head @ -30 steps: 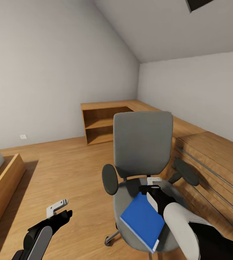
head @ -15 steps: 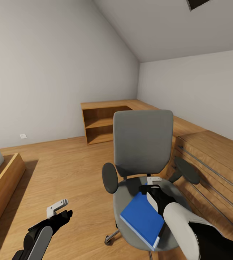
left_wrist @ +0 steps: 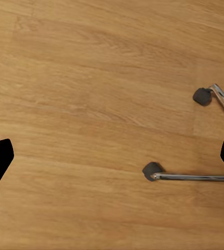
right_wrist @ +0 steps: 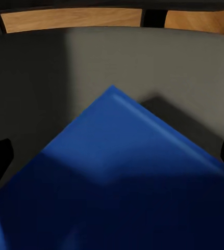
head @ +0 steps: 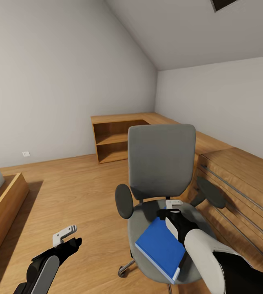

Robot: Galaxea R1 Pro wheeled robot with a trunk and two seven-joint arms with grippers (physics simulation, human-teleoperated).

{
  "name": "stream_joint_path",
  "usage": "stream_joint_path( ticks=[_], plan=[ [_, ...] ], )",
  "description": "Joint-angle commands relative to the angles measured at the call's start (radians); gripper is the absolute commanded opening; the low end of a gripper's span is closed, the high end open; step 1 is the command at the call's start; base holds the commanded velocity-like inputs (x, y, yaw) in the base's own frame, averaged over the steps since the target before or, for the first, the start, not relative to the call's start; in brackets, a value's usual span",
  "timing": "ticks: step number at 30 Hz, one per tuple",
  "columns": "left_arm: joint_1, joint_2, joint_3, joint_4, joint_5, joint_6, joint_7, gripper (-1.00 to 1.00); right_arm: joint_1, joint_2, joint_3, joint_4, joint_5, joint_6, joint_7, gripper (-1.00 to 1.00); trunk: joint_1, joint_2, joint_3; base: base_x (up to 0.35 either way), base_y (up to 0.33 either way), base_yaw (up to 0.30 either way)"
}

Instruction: In the bedroom, organize the workspace by keeping the computer under the desk, ensuring the monitor is on the desk, placing the keyboard on the desk next to the monitor, placing the mouse on the desk next to the keyboard, moving the folder from the swivel chair onto the desk next to the mouse, stacking the notebook on top of the folder with the pen on top of the notebook, and positioning the swivel chair next to the desk.

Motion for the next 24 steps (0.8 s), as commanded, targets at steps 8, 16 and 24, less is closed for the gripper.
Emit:
stream_joint_path(
  ticks=[8,16,24],
  plan=[
    [-0.001,0.005,-0.001,0.006,0.011,0.001,0.012,1.0,0.0,0.001,-0.012,-0.001,0.009,0.005,-0.002,1.0,0.0,0.0,-0.001,0.0,0.0,0.0],
    [-0.001,0.007,0.0,0.024,0.01,0.001,0.01,1.0,0.0,0.001,-0.012,-0.003,0.009,0.003,-0.002,1.0,0.0,0.0,-0.001,-0.154,0.0,0.0],
    [-0.001,0.008,0.001,0.024,0.009,0.001,0.01,1.0,0.0,0.001,-0.011,-0.003,0.009,0.001,-0.002,1.0,0.0,0.0,-0.001,-0.045,0.0,0.0]
  ],
)
